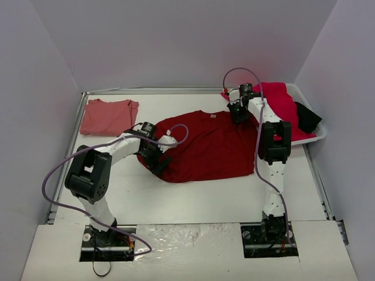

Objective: Fold and stack the t-shirts
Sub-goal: Flatten out the tshirt

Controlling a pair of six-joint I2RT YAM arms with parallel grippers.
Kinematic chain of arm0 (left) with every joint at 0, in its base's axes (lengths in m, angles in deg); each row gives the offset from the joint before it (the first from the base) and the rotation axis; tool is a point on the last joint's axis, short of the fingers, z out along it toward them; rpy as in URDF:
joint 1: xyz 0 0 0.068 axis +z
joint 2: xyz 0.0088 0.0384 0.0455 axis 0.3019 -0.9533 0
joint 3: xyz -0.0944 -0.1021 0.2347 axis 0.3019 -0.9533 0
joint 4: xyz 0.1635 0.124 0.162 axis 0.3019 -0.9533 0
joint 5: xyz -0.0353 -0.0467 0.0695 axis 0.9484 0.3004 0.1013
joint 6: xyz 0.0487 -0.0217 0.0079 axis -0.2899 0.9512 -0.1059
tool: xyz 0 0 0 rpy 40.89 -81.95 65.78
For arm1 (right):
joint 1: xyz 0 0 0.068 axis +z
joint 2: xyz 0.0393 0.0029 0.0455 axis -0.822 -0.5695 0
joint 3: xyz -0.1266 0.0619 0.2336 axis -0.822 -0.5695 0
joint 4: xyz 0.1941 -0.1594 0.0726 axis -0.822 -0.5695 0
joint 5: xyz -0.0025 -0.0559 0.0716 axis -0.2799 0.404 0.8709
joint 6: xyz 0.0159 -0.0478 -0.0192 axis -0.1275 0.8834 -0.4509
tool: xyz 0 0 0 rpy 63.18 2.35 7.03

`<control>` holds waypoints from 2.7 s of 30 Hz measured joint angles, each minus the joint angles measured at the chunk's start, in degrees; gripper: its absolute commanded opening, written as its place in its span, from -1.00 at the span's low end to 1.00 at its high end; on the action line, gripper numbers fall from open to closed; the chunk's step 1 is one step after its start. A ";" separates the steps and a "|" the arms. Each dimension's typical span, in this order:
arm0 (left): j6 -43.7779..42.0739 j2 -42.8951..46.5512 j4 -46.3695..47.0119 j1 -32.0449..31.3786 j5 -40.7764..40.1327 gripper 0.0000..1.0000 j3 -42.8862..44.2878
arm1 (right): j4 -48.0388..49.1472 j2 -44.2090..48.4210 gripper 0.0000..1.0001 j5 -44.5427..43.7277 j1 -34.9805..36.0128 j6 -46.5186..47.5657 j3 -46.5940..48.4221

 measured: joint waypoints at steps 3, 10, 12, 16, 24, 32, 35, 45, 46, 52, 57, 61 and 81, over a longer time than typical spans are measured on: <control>0.42 -0.22 1.11 -1.25 -0.61 0.47 -0.04 | 0.02 0.00 -1.00 -0.20 0.00 0.00 0.00; 0.70 -0.57 1.16 -2.60 -0.72 -0.95 0.04 | 0.39 0.00 -1.00 -0.57 -0.02 0.04 -0.39; 0.61 -0.57 -0.07 -1.92 -0.63 -0.95 0.76 | 0.85 0.28 -1.00 -0.52 -0.11 0.15 -0.96; 0.24 -0.48 -3.91 1.77 -1.07 -0.95 6.12 | 1.92 1.75 -1.00 -0.48 -0.81 0.63 -3.43; -1.36 -0.48 -11.82 15.78 -1.14 -0.95 35.17 | 0.09 7.63 -1.00 0.85 -5.97 1.51 -11.21; -3.04 -0.33 -17.42 17.81 -1.57 -0.95 42.86 | -0.33 16.52 -1.00 2.84 -10.01 1.81 -16.83; -3.48 -0.11 -19.19 17.62 -1.90 -0.95 41.38 | -0.37 19.50 -1.00 3.65 -11.32 2.01 -18.12; -5.16 4.46 -22.23 17.64 -3.78 -0.95 33.92 | -0.87 23.93 -1.00 7.93 -12.66 2.36 -22.82; -5.25 4.92 -22.49 17.64 -4.02 -0.95 33.42 | -0.87 23.93 -1.00 8.28 -12.50 2.43 -23.41; -6.03 5.33 -23.41 17.64 -5.31 -0.95 32.57 | -1.20 23.82 -1.00 9.49 -11.72 3.17 -24.72; -6.25 5.51 -24.81 17.64 -5.31 -0.95 32.72 | -2.58 23.76 -1.00 10.80 -9.77 6.40 -25.44; -6.58 5.90 -26.29 17.68 -5.33 -0.95 32.89 | -4.92 24.20 -1.00 12.44 -6.69 9.66 -26.86; -6.01 18.14 -28.46 17.68 -2.62 -0.95 32.39 | -11.41 45.42 -1.00 11.89 -1.92 16.44 -39.82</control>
